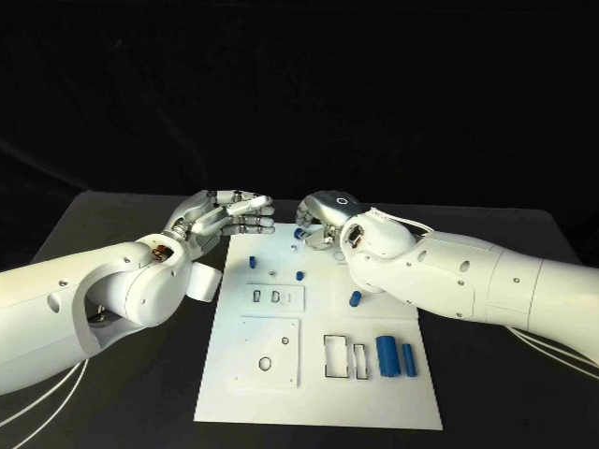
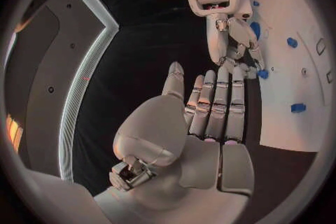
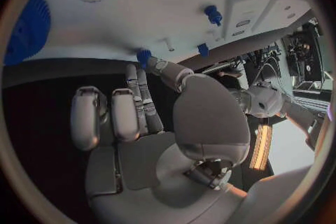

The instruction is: Assemble the parts on the task board

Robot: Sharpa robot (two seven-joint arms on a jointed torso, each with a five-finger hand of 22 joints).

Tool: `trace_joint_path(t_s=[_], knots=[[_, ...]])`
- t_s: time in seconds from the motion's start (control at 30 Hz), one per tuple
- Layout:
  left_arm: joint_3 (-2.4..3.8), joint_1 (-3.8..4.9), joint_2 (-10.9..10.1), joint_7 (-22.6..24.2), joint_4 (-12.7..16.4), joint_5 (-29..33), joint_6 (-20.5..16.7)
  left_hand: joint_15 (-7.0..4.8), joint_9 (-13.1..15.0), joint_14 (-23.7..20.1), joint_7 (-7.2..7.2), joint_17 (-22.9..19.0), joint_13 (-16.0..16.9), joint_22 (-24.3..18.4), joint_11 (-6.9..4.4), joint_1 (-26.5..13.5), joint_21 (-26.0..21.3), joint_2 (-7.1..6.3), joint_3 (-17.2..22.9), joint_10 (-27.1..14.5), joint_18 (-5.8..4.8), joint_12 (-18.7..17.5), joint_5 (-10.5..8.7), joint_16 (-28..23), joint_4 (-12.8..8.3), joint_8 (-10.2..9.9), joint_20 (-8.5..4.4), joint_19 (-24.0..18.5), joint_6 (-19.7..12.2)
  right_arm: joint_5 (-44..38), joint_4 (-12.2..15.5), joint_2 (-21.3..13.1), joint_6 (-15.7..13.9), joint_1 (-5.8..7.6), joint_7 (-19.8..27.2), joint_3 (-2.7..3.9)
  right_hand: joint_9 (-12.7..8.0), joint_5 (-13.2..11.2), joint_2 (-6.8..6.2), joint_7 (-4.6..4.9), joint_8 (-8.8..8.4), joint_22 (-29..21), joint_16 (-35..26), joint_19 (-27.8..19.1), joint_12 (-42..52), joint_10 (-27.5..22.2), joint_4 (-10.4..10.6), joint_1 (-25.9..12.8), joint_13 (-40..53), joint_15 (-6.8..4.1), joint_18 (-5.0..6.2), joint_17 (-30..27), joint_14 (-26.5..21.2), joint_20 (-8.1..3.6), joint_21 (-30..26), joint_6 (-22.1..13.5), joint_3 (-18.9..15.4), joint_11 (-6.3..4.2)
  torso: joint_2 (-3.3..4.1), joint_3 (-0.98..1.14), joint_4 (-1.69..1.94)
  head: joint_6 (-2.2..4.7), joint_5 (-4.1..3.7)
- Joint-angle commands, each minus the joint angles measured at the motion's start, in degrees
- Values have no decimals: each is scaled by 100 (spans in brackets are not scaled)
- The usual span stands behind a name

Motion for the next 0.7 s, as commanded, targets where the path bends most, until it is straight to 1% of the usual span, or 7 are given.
trace_joint_path(t_s=[0.03,0.2,0.3,0.43,0.5,0.6,0.7], knots=[[5,14,8,32,10,15,88,7,4,-35,17,5,8,-10,-8,-7,-40,16,-75,-50,102,-12,-21,-31,-40,-34,10,-22,-27,19,-30,21,87,-7,46,-2,-62,-2,-88,99,-153,-201,-153,-207,-24,-249,50,20,-53,88,81,-253,-76,67,-201,-229,-81,84,3,-2,2,9,4],[5,18,5,30,8,15,92,7,4,-35,17,5,8,-10,-8,-7,-40,16,-75,-50,102,-12,-21,-31,-40,-34,10,-22,-27,25,-56,32,74,-7,-2,-3,-71,4,-71,112,-169,-320,-228,-301,-18,-326,61,63,-69,102,112,-379,-129,92,-298,-236,-106,102,4,-1,6,9,-9],[5,20,4,28,7,15,96,7,4,-35,17,5,8,-10,-8,-7,-40,16,-75,-50,102,-12,-21,-31,-40,-34,10,-22,-27,25,-59,27,67,-6,-14,-3,-72,3,-73,113,-171,-312,-221,-295,-18,-331,61,66,-70,103,110,-368,-128,93,-293,-240,-110,104,7,-1,3,8,-4],[5,22,1,27,5,15,96,7,4,-35,17,5,8,-10,-8,-7,-40,16,-75,-50,102,-12,-21,-31,-40,-34,10,-22,-27,25,-52,13,75,-6,-9,-3,-69,10,-55,107,-162,-275,-195,-266,-6,-325,64,85,-68,103,102,-330,-117,96,-272,-218,-107,101,4,5,-7,6,7],[5,23,-1,26,4,15,94,7,4,-35,17,5,8,-10,-8,-7,-40,16,-75,-50,102,-12,-21,-31,-40,-34,10,-22,-27,25,-19,-15,62,-6,5,-3,-75,4,-82,116,-178,-290,-204,-276,1,-325,64,85,-68,104,106,-354,-121,99,-286,-239,-131,103,6,4,-7,6,5],[5,23,0,28,-3,15,101,7,4,-35,17,5,8,-10,-8,-7,-40,16,-75,-50,102,-12,-21,-31,-40,-34,10,-22,-27,26,140,-142,-33,-6,25,-3,-83,26,-106,121,-193,-287,-201,-273,7,-326,67,83,-68,106,106,-357,-122,102,-289,-257,-160,106,3,2,-1,8,-11],[5,23,-5,38,-22,15,118,9,13,-39,22,18,11,-13,-5,-11,-44,15,-69,-57,102,-11,-24,-40,-47,-35,13,-25,-39,62,440,-409,-173,-4,43,-1,-88,120,-102,110,-200,-219,-168,-216,50,-250,73,111,-52,97,92,-328,-101,99,-249,-251,-169,91,-7,5,-2,21,-20]])
